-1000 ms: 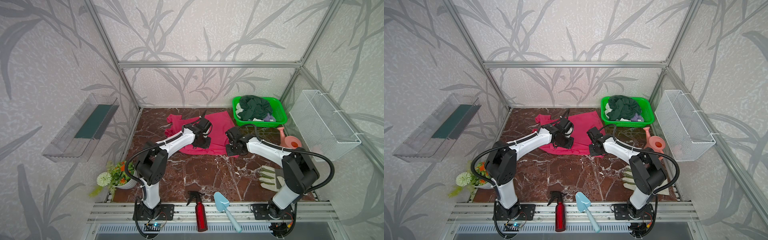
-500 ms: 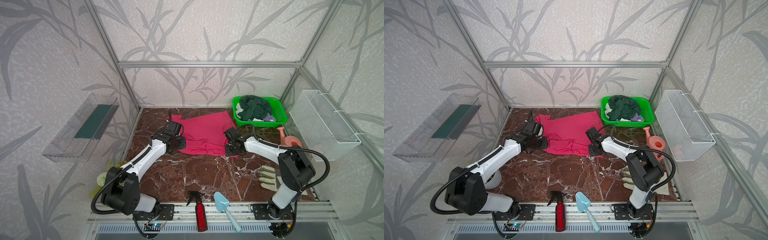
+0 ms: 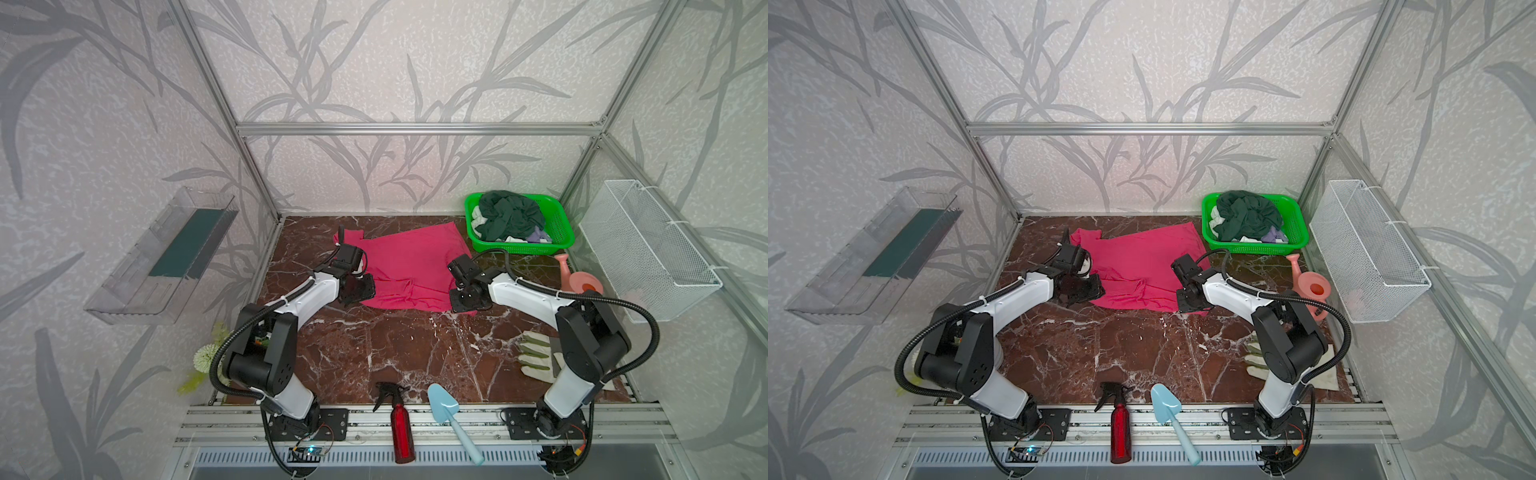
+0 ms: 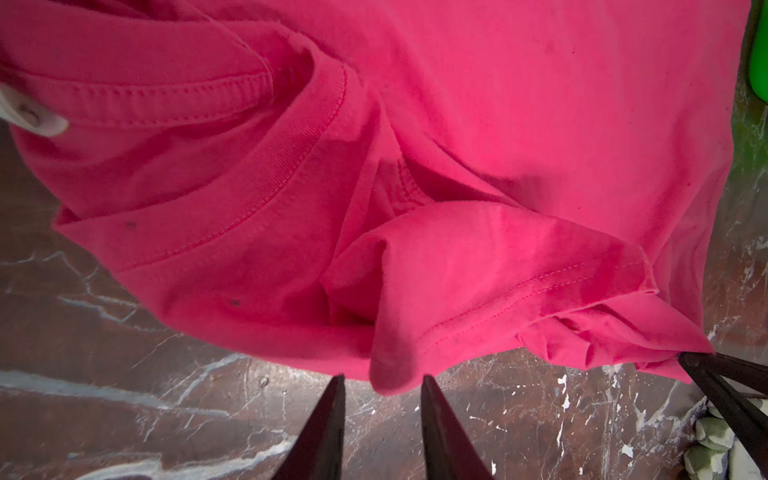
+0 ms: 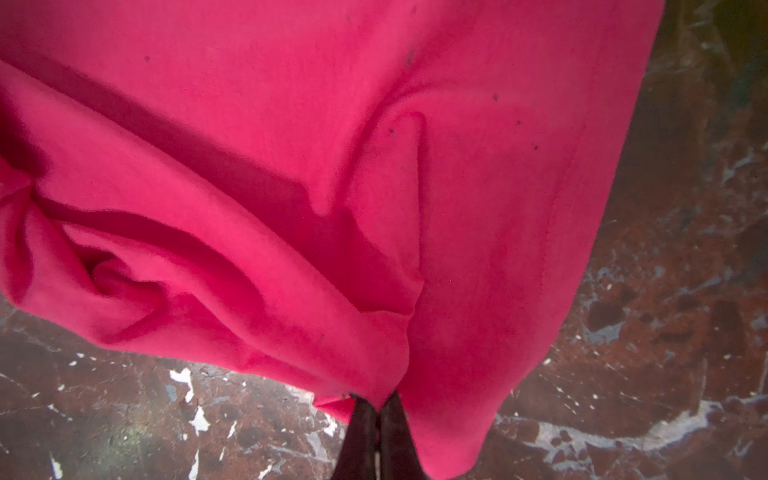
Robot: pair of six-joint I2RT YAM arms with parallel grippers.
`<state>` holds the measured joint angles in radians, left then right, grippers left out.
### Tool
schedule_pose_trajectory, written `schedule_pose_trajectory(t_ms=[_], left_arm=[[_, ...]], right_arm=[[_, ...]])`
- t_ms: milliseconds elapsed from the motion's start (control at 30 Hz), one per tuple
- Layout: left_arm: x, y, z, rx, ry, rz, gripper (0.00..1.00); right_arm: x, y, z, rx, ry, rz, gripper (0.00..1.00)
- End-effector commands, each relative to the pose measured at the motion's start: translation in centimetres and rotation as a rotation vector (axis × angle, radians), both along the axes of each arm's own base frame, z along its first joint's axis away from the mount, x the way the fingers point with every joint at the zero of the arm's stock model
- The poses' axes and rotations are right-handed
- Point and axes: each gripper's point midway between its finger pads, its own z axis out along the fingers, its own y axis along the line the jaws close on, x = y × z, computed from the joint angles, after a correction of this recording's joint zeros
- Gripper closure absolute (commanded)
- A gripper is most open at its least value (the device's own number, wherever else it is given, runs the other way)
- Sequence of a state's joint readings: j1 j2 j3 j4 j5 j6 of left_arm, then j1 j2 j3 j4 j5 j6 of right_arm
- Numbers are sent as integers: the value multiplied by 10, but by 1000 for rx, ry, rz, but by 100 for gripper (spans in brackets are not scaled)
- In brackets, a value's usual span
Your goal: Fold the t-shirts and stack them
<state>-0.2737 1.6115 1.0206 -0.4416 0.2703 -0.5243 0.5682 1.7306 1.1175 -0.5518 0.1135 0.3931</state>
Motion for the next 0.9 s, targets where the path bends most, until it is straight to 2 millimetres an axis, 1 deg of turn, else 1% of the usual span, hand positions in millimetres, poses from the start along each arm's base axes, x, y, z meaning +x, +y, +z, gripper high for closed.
schedule_pose_trajectory(t_ms=[0,233,267,333,400,467,500,600,633,700,733,767,800,867], left_arm=[[11,-3,6,-20,-17,7,68],[17,-4,-2,-20,-10,16,70],[18,-4,-3,-17,-7,19,72],[19,-5,-5,-19,-2,21,79],[19,-4,-5,-18,-5,28,91],[18,-3,-2,-16,-11,29,98],[17,-3,1,-17,-15,30,100],[13,1,20,-12,-41,36,100],[10,4,28,-3,-54,42,100],[2,17,45,43,-83,70,100],[-2,26,53,78,-97,91,100],[-8,37,60,123,-108,118,100],[-14,46,67,158,-118,142,100],[-24,64,78,221,-135,187,100]], right_arm=[[-1,-3,-1,-12,14,-9,100],[-1,-2,0,-6,14,-7,100],[-1,-2,0,-7,13,-6,100],[0,-2,0,-8,14,-6,100],[0,-2,1,-7,12,-4,100],[0,-2,2,-9,7,-5,100],[1,-3,4,-9,2,-6,100],[3,-3,10,-7,-15,-6,100],[3,-4,10,-9,-14,-9,96],[4,-8,23,-1,-44,-18,66],[3,-10,26,-2,-51,-22,57],[2,-13,29,-2,-60,-33,51],[0,-16,32,3,-69,-44,47],[-3,-22,38,15,-88,-69,44]])
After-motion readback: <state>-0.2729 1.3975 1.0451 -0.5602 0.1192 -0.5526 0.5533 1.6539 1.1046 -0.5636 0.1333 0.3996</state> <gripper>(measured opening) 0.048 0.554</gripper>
